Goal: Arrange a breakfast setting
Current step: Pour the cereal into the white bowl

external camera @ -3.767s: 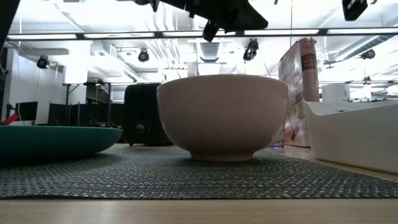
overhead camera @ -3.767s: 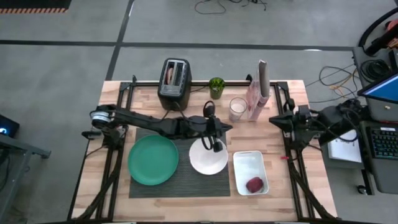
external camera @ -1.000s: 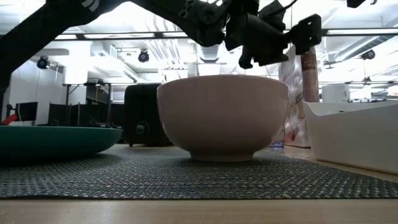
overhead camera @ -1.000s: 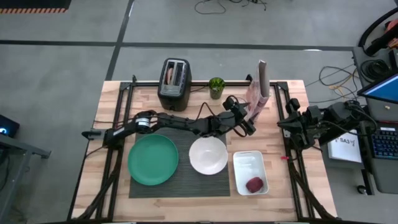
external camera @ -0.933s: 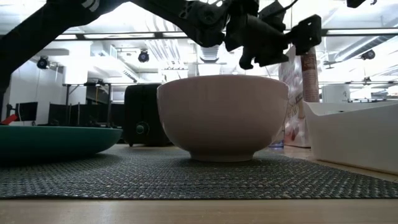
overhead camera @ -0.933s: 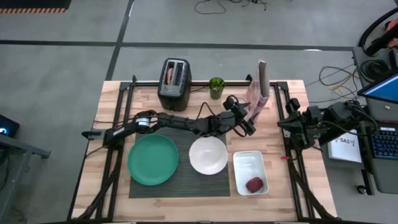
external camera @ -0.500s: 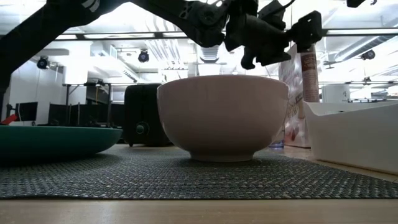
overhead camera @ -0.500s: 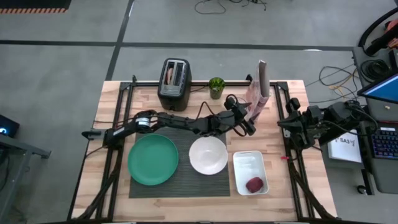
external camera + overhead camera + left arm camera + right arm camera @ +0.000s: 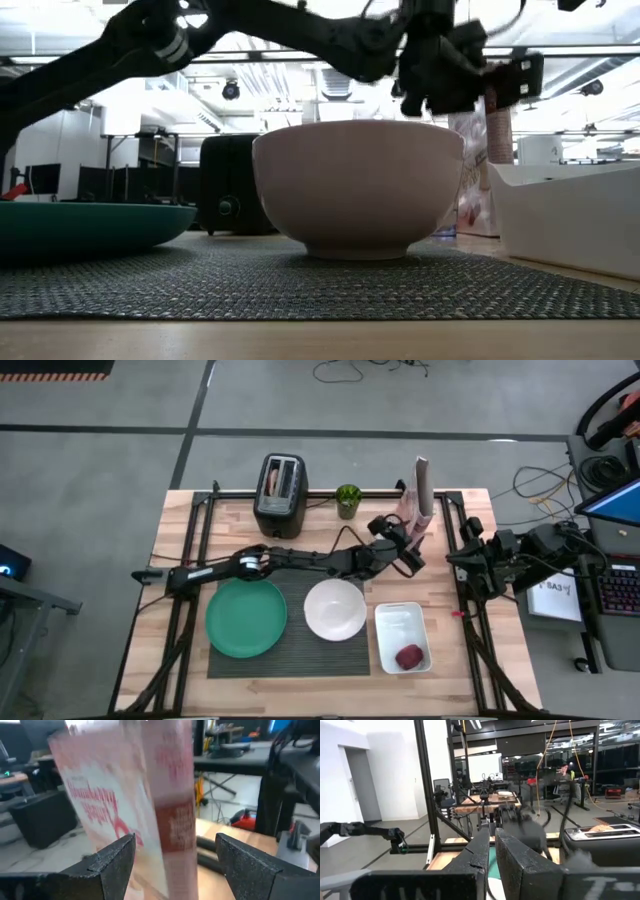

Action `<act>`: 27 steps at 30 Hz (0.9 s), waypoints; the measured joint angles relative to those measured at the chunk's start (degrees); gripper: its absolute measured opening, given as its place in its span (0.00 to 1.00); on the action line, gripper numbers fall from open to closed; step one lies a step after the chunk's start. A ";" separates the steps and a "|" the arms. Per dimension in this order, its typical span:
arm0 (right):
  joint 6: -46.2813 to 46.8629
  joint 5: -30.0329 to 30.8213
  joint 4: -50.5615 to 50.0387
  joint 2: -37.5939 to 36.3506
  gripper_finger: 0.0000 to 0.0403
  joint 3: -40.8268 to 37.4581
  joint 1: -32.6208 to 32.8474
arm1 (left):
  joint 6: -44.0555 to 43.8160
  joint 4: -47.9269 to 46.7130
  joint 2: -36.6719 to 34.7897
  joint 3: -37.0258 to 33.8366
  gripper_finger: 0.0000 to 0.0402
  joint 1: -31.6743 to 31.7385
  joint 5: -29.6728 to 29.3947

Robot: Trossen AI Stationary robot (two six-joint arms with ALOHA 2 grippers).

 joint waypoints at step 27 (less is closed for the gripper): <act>0.02 0.01 -0.07 -0.07 0.06 -0.02 -0.02 | -3.09 4.10 2.70 1.39 0.64 2.45 0.63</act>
